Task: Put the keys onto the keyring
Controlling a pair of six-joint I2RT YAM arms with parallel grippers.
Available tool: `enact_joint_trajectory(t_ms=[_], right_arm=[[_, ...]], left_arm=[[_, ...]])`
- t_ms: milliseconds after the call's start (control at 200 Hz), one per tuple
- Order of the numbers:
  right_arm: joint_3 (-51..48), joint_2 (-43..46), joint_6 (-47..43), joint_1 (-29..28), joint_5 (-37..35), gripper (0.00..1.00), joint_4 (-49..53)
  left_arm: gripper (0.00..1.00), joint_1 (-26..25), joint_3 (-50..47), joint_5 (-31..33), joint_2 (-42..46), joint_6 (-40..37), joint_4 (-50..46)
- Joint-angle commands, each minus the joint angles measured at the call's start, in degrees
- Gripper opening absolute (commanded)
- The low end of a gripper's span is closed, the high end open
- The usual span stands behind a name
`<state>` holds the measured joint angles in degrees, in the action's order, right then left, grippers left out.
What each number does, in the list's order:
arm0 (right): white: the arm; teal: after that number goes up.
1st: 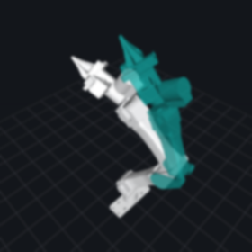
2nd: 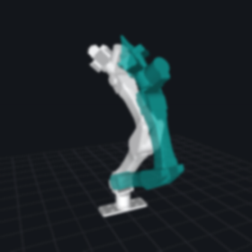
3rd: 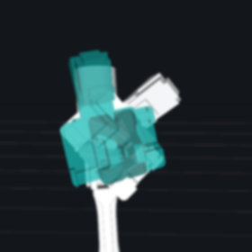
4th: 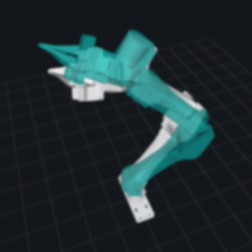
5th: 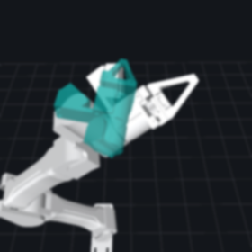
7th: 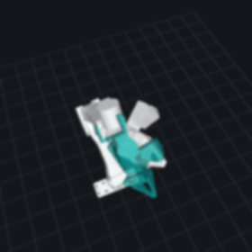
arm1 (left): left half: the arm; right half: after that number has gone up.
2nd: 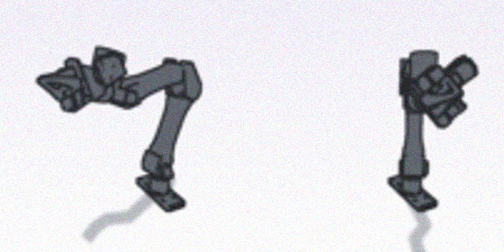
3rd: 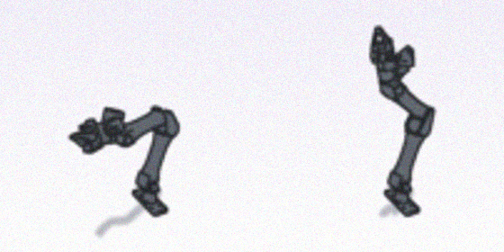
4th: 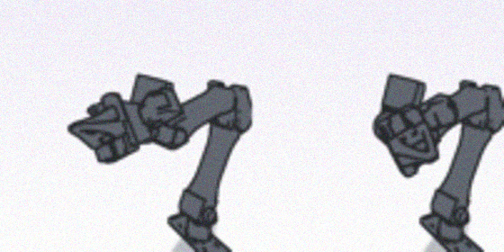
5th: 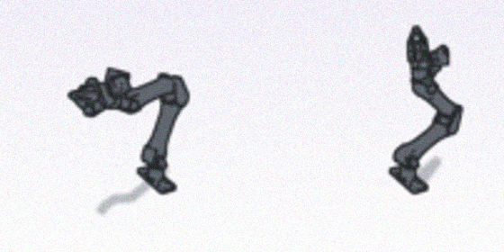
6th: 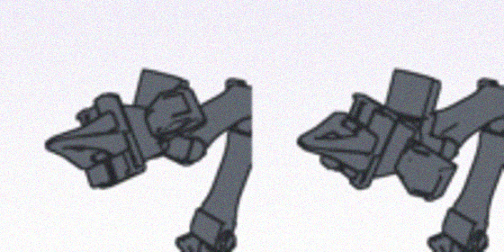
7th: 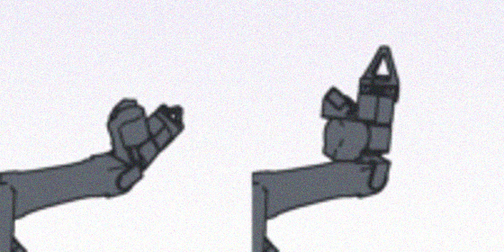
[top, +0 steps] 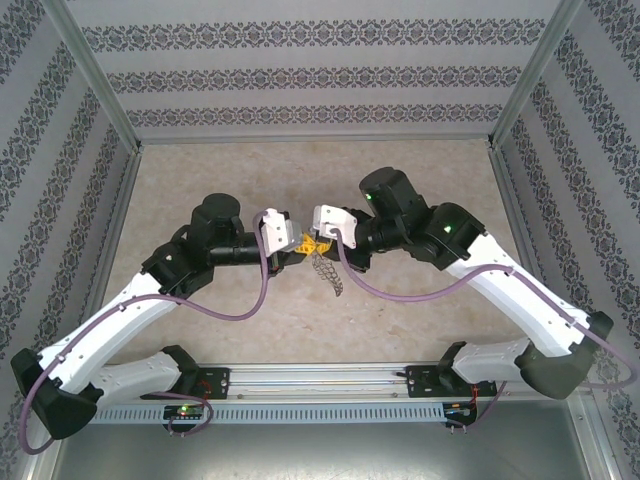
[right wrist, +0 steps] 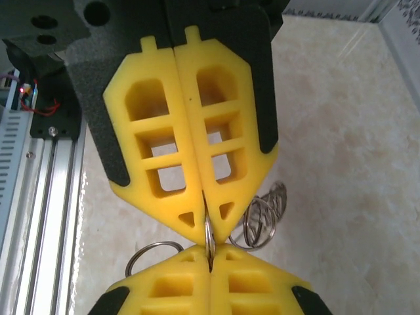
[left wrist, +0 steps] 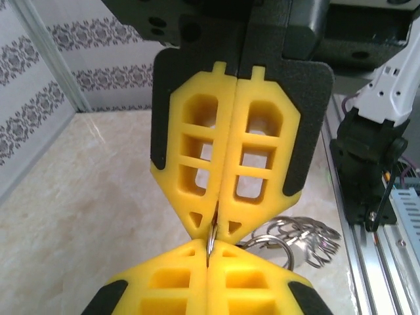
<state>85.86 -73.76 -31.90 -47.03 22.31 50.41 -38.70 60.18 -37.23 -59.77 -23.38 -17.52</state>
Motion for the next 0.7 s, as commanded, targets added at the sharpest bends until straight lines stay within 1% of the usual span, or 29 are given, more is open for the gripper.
enact_joint_trajectory(t_ms=[0, 145, 225, 280, 325, 425, 530, 630, 699], right_arm=[[2.8, -0.5, -2.4, -1.1, -0.5, 0.00, 1.2], [0.4, 1.4, -0.9, -1.0, -0.2, 0.00, -1.7], [-2.7, 3.7, 0.7, -0.8, 1.3, 0.10, -5.6], [-4.5, 4.9, 1.9, -0.5, 3.1, 0.13, -8.0], [-5.6, 5.6, 2.9, -0.2, 4.5, 0.13, -9.7], [-7.4, 6.6, 4.8, 0.0, 6.8, 0.12, -12.5], [-8.7, 7.7, 5.9, 0.3, 7.6, 0.09, -13.8], [-9.6, 8.4, 6.5, 0.4, 7.9, 0.07, -14.6], [-9.7, 8.5, 6.5, 0.5, 7.8, 0.00, -14.2]], left_arm=[[0.00, -1.0, 0.0, 0.8, -0.5, -2.6, -3.7], [0.00, -1.0, -2.2, -0.5, 2.0, 0.8, 2.1], [0.00, -0.9, -4.2, -2.5, 3.7, 4.3, 8.4], [0.00, -1.0, -5.8, -4.1, 4.4, 7.5, 13.4], [0.00, -0.9, -7.5, -5.5, 5.1, 10.6, 18.5], [0.00, -0.9, -11.2, -7.4, 5.8, 17.0, 29.9], [0.00, -0.9, -13.4, -8.5, 5.8, 21.5, 37.7], [0.00, -0.9, -13.7, -9.9, 5.5, 23.9, 40.9], [0.00, -0.9, -13.3, -9.9, 5.6, 23.2, 39.2]])
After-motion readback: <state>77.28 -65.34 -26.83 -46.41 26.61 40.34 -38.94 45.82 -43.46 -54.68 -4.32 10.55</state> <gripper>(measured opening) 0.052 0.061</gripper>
